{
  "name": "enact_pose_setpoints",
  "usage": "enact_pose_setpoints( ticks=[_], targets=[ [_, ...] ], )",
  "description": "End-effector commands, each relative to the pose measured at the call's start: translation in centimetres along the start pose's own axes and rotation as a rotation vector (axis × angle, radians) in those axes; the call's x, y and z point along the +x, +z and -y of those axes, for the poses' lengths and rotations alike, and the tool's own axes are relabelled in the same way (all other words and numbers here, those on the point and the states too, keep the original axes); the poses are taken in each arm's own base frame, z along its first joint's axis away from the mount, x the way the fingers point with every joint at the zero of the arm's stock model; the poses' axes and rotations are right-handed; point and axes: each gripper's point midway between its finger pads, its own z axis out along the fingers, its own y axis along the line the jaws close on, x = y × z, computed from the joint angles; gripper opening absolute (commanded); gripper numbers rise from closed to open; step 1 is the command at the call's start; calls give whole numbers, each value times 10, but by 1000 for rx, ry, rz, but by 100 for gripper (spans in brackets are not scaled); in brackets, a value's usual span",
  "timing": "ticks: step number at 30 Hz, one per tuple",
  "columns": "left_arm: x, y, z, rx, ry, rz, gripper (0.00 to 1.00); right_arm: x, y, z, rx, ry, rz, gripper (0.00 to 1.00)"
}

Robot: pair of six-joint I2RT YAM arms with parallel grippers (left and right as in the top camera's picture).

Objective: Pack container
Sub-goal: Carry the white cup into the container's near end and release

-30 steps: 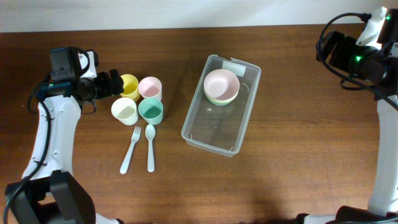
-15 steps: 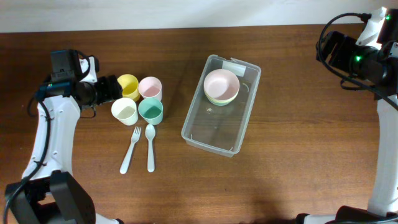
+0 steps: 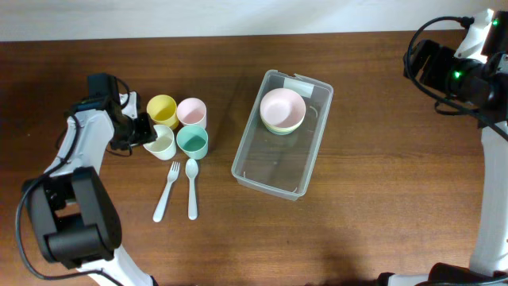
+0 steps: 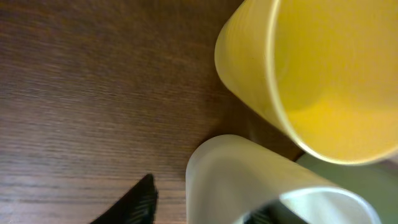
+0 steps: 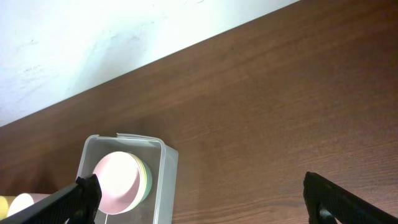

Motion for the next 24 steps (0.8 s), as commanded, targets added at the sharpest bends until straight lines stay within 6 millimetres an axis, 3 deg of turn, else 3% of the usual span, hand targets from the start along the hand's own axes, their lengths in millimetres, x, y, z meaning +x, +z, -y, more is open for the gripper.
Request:
enact_pose_setpoints(
  ticks=[1, 3, 4, 6, 12, 16, 18, 20, 22, 24],
  targets=[
    [-1, 5, 6, 40, 15, -8, 42, 0, 0, 0, 1, -6, 0, 99],
    [-2, 5, 6, 40, 16, -6, 37, 0, 0, 0, 2, -6, 0, 99],
    [-2, 5, 6, 40, 16, -5, 30, 0, 0, 0, 2, -6, 0, 99],
    [-2, 5, 6, 41, 16, -4, 1, 0, 0, 0, 2, -6, 0, 99],
    [-8, -12, 10, 46, 19, 11, 1, 0, 0, 0, 2, -6, 0, 99],
    [-16, -73, 26, 70, 30, 56, 1, 0, 0, 0, 2, -6, 0, 99],
    [-18, -109, 46, 125, 52, 95, 1, 0, 0, 0, 2, -6, 0, 99],
    [-17, -142, 76, 192, 109, 153, 1, 0, 0, 0, 2, -6, 0, 99],
    [-13, -160, 100, 223, 167, 193, 1, 0, 0, 0, 1, -6, 0, 99],
    [-3, -177, 136, 247, 269, 236, 1, 0, 0, 0, 2, -6, 0, 99]
  ],
)
